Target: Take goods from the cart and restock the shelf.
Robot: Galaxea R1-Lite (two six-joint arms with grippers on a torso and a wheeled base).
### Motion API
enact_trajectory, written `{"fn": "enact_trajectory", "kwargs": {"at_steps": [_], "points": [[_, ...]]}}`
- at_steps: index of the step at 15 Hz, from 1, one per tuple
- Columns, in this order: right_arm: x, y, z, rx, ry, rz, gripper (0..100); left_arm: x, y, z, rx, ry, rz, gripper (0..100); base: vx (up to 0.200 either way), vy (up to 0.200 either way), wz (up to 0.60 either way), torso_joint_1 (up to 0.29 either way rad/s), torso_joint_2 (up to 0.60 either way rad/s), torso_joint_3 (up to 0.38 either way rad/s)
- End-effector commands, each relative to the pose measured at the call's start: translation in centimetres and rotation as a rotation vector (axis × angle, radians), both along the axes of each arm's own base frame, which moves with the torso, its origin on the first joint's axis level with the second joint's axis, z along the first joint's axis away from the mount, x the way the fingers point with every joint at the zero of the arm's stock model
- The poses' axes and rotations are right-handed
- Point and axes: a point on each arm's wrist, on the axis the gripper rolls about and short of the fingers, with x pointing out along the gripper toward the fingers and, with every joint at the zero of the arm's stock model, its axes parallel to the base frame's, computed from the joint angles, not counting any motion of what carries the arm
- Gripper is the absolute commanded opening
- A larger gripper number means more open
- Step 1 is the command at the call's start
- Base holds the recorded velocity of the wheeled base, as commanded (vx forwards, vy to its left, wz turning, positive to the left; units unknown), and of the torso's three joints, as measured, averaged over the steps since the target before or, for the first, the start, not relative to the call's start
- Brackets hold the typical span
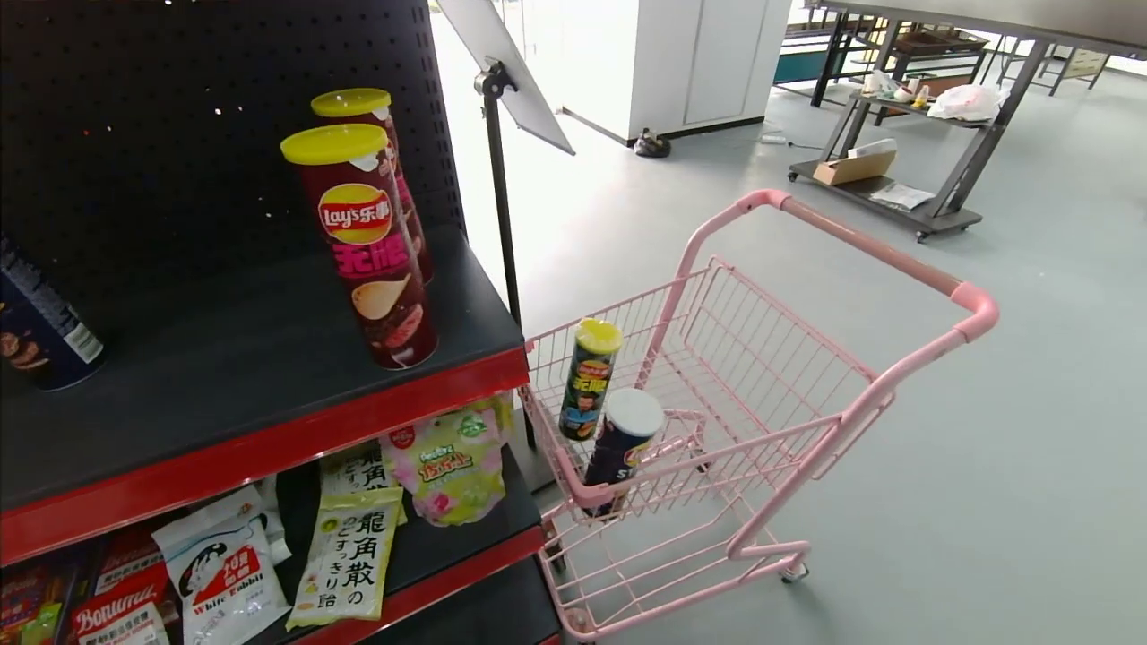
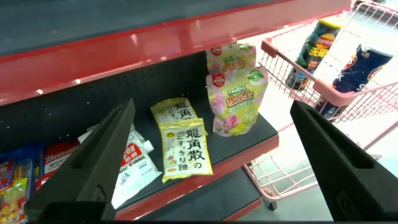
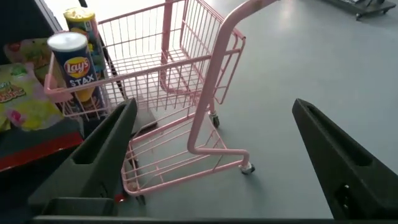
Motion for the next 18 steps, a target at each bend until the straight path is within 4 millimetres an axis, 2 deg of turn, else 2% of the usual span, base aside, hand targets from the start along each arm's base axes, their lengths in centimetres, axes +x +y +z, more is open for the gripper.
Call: {"fn": "enact_trajectory", "kwargs": {"at_steps": [1,10,13,14,15,16,17,18], "points": [[0.0,0.0,0.0,0.001,0.000,0.002,100,0.0,0.0,0.0,0.000,0.001,0.000,100,0.000,0.000,0.00,-0.178,0.49,0.315],[0.0,0.0,0.0,-0.005,0.000,0.003,100,0.0,0.0,0.0,-0.001,0.000,0.000,100,0.000,0.000,0.00,-0.162,0.53,0.368],[0.0,0.0,0.2,-0.031,0.007,0.028,100,0.0,0.0,0.0,-0.001,0.001,0.000,100,0.000,0.000,0.00,-0.046,0.21,0.157],[0.0,0.1,3.4,-0.030,-0.009,0.109,100,0.0,0.0,0.0,0.000,0.001,0.000,100,0.000,0.000,0.00,-0.012,0.07,0.051],[2.5,0.3,9.5,0.034,0.058,0.151,100,0.0,0.0,0.0,0.000,0.001,0.002,100,0.000,0.000,0.00,0.000,0.00,0.000],[5.2,0.4,13.9,0.115,0.077,0.163,100,0.0,0.0,0.0,0.000,0.001,0.005,100,0.000,0.000,0.00,0.000,0.00,0.000],[7.6,0.7,16.1,0.109,0.098,0.219,100,0.0,0.0,0.0,0.000,0.001,0.005,100,0.000,0.000,0.00,0.000,0.00,0.000],[11.9,1.9,16.9,0.053,0.144,0.329,100,0.0,0.0,0.0,0.002,0.001,0.005,100,0.000,0.000,0.00,0.000,0.00,0.000]]}}
